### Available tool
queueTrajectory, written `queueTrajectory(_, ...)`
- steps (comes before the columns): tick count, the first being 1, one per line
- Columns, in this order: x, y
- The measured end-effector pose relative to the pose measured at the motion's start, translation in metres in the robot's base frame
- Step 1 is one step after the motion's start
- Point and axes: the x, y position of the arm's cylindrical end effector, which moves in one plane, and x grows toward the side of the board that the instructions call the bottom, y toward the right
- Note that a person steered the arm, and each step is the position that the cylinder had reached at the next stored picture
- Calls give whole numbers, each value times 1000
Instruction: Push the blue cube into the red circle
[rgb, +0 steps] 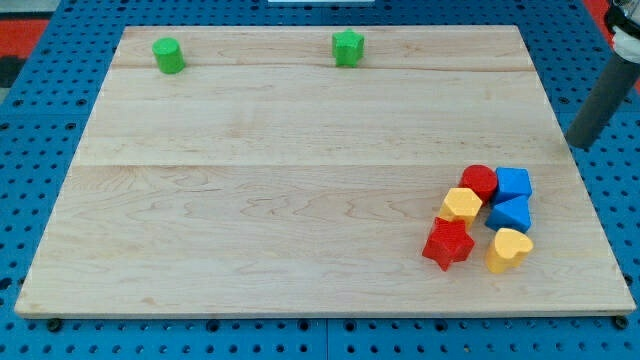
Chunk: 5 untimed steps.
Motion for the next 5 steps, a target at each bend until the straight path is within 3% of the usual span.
queueTrajectory(1,4,5)
queueTrajectory(3,64,-1)
queueTrajectory(4,74,-19)
queueTrajectory(5,58,-49)
